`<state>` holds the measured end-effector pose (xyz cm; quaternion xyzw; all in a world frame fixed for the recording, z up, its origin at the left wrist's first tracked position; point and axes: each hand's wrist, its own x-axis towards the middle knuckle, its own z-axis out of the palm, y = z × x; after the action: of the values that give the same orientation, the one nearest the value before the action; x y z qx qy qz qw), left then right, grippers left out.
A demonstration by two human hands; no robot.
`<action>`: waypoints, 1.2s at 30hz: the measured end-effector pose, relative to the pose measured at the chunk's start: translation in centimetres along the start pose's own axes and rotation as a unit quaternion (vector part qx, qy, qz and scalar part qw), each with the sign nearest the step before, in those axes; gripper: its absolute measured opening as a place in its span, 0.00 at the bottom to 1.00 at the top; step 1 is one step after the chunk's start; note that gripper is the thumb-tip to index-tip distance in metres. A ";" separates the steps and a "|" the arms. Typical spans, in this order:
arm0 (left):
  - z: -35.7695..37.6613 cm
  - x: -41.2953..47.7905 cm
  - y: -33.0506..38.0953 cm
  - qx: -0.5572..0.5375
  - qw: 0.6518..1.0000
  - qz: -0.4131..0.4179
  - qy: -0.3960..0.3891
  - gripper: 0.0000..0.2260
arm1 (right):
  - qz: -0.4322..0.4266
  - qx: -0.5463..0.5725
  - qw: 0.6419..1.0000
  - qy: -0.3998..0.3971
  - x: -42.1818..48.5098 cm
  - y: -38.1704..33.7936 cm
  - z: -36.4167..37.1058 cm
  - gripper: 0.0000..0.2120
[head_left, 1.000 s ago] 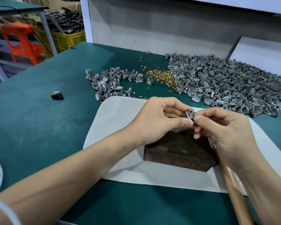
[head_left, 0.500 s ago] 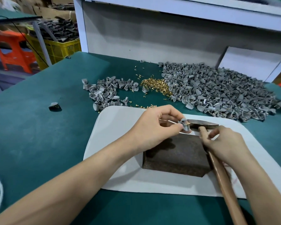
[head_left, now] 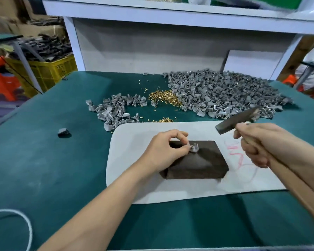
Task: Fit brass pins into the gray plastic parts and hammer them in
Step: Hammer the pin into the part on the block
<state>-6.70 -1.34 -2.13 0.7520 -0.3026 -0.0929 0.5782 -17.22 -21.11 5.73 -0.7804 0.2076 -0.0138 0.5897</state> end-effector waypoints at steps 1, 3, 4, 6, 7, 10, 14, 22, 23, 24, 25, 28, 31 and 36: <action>0.0 0.1 -0.1 -0.001 1.000 -0.002 -0.003 0.09 | -0.016 -0.075 0.997 0.006 -0.6 -0.6 0.8 0.14; 0.0 0.1 -0.1 -0.012 1.000 -0.005 -0.010 0.09 | -0.050 -0.204 0.977 0.023 -1.4 -1.2 2.8 0.13; 0.0 0.1 -0.1 -0.018 1.000 -0.006 -0.013 0.10 | -0.067 -0.253 0.965 0.034 -1.7 -1.3 3.7 0.13; 0.1 0.2 0.0 -0.024 1.000 -0.007 -0.017 0.10 | -0.096 -0.337 0.935 0.052 -1.9 -1.5 5.1 0.14; 0.1 0.1 0.0 -0.025 0.999 -0.010 -0.022 0.11 | -0.105 -0.360 0.925 0.058 -2.0 -1.5 5.5 0.15; 0.1 0.1 0.1 -0.031 0.999 -0.016 -0.025 0.11 | -0.112 -0.382 0.915 0.065 -1.8 -2.1 5.8 0.14; 0.2 0.1 0.1 -0.036 0.999 -0.012 -0.026 0.11 | -0.103 -0.414 0.902 0.064 -1.7 -2.4 6.3 0.14; 0.2 0.1 0.3 -0.037 0.999 -0.027 -0.028 0.11 | -0.112 -0.391 0.910 0.074 -2.3 -3.1 5.9 0.14; 0.2 0.0 0.3 -0.038 0.998 -0.029 -0.028 0.11 | -0.131 -0.378 0.912 0.092 -2.4 -3.6 5.6 0.15; 0.2 0.0 0.3 -0.041 0.998 -0.031 -0.029 0.11 | -0.145 -0.372 0.911 0.104 -2.6 -3.8 5.5 0.15; 0.1 0.0 0.3 -0.046 0.998 -0.033 -0.031 0.11 | -0.147 -0.390 0.903 0.103 -2.7 -3.9 5.9 0.14; -0.1 -0.1 0.4 -0.062 0.997 -0.040 -0.037 0.12 | -0.117 -0.464 0.877 0.046 -2.6 -2.3 7.7 0.14; -0.1 -0.2 0.6 -0.053 0.998 -0.033 -0.027 0.12 | -0.123 -0.453 0.881 0.056 -2.8 -3.2 7.1 0.17; -0.3 -0.2 0.6 -0.051 0.998 -0.034 -0.032 0.13 | -0.096 -0.472 0.875 0.046 -2.7 -3.4 7.3 0.17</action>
<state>-6.90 -1.12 -1.56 0.7283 -0.2899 -0.1518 0.6021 -16.69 -12.81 7.27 -0.9807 0.1399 -0.0063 0.1368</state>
